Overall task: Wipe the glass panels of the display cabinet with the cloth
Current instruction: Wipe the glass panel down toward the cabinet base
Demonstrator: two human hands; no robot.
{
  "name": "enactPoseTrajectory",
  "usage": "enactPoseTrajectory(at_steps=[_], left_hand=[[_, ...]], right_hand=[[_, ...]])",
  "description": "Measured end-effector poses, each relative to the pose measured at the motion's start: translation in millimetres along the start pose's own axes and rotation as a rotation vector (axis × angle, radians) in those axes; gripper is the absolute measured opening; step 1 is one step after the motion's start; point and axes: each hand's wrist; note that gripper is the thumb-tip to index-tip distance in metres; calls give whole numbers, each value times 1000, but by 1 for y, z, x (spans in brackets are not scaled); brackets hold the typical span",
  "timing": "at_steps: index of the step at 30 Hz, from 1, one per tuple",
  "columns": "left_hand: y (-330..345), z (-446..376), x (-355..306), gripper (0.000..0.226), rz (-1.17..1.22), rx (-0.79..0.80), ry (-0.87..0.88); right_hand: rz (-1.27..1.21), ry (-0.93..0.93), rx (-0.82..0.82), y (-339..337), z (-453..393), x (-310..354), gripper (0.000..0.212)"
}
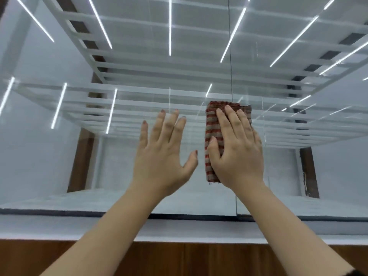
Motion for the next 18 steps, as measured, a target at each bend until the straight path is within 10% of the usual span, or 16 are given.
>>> enactPoseTrajectory(at_steps=[18], left_hand=[[2, 2, -6, 71, -55, -32, -26]], right_hand=[[0, -92, 64, -11, 13, -40, 66]])
Point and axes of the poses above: each hand's wrist, its own z-axis away from the middle knuckle, its own y-axis out of the palm, x = y × z, and after that the axes turned 7 degrees about -y, right-handed
